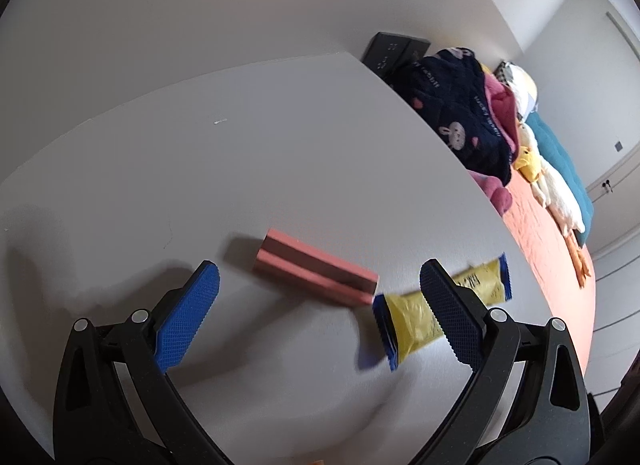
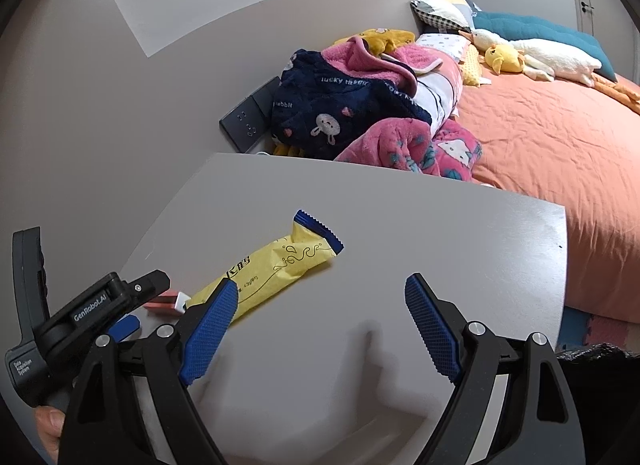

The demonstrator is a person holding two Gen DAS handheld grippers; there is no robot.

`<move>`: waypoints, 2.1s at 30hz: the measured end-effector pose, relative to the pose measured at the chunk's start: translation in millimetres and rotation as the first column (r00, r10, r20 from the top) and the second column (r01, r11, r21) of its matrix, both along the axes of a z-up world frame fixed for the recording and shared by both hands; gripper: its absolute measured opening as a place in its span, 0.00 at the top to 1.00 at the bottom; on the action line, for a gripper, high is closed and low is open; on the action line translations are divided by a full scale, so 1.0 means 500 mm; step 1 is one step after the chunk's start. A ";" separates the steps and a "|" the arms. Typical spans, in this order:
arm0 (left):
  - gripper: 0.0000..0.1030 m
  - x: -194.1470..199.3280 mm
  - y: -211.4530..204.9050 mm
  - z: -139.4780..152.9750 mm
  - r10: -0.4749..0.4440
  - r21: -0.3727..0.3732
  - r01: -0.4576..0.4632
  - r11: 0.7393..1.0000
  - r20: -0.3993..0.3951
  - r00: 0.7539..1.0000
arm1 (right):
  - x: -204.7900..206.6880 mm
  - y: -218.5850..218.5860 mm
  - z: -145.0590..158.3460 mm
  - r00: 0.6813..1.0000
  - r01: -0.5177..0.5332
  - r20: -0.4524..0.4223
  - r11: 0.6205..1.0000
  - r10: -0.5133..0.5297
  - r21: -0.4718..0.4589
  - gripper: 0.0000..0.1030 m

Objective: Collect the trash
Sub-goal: 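Grasp the red box with the left tool while the right tool grasps the yellow wrapper, then carry the red box and yellow wrapper over the black trash bin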

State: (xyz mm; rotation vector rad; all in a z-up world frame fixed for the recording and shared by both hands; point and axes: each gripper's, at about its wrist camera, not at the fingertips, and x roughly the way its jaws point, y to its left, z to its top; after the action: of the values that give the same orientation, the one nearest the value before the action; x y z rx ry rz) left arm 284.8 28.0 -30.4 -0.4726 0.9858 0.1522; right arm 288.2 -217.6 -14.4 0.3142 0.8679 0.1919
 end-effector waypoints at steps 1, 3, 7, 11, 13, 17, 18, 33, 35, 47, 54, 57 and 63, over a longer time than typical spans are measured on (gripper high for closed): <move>0.06 0.004 0.000 -0.001 0.003 0.005 -0.003 1.000 -0.008 1.000 | 0.004 0.003 -0.003 1.000 0.001 -0.003 1.000 -0.001 0.003 0.17; 0.10 0.013 -0.001 -0.005 0.010 0.021 -0.010 1.000 -0.029 1.000 | 0.009 0.007 -0.006 1.000 0.001 -0.006 1.000 -0.001 0.003 0.17; 0.27 0.022 0.000 -0.013 0.015 0.079 -0.010 0.997 -0.068 0.998 | 0.019 0.019 -0.012 1.000 0.003 -0.013 1.000 -0.003 0.005 0.17; 0.47 0.019 0.011 -0.011 0.025 0.112 -0.017 0.994 -0.069 0.997 | 0.025 0.031 -0.014 1.000 0.005 -0.017 1.000 -0.004 0.011 0.17; 0.61 0.015 0.025 -0.011 0.027 0.104 -0.020 0.994 -0.060 0.998 | 0.029 0.041 -0.015 1.000 0.001 -0.022 1.000 -0.001 0.007 0.17; 0.70 0.009 0.048 -0.012 0.014 0.061 -0.011 0.998 -0.048 0.999 | 0.040 0.059 -0.023 0.999 -0.005 -0.051 1.000 0.005 0.012 0.17; 0.71 0.006 0.054 -0.012 0.009 0.051 -0.006 0.999 -0.045 0.999 | 0.045 0.067 -0.027 0.998 -0.007 -0.062 1.000 0.008 0.014 0.17; 0.49 -0.033 0.056 -0.009 0.025 0.072 -0.019 0.997 -0.077 0.997 | 0.071 0.141 -0.049 0.995 -0.023 -0.097 0.997 0.016 -0.071 0.43; 0.49 -0.034 0.049 -0.009 0.023 0.084 -0.017 0.996 -0.080 0.996 | 0.072 0.140 -0.050 0.994 -0.037 -0.102 0.998 0.031 -0.058 0.60; 0.80 -0.053 0.030 -0.003 -0.043 0.009 0.043 0.999 -0.010 0.999 | 0.050 0.112 -0.023 0.994 -0.084 -0.065 0.996 0.084 0.002 0.89; 0.80 -0.095 0.005 0.013 -0.075 0.015 0.074 0.997 0.033 0.997 | 0.007 0.080 0.004 0.995 -0.096 -0.032 0.995 0.097 0.029 0.89; 0.80 -0.120 -0.005 0.022 -0.074 0.029 0.073 0.997 0.038 0.997 | -0.016 0.066 0.016 0.995 -0.097 -0.024 0.995 0.098 0.033 0.89; 0.80 -0.160 -0.035 0.044 -0.096 0.054 0.093 0.994 0.055 0.994 | -0.071 0.040 0.037 0.994 -0.108 -0.016 0.994 0.109 0.035 0.89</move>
State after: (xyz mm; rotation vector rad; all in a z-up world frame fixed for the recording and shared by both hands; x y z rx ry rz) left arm 204.9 10.3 -8.4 -0.3807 0.9440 0.0784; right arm 252.8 -197.4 3.9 0.3012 0.9009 0.3056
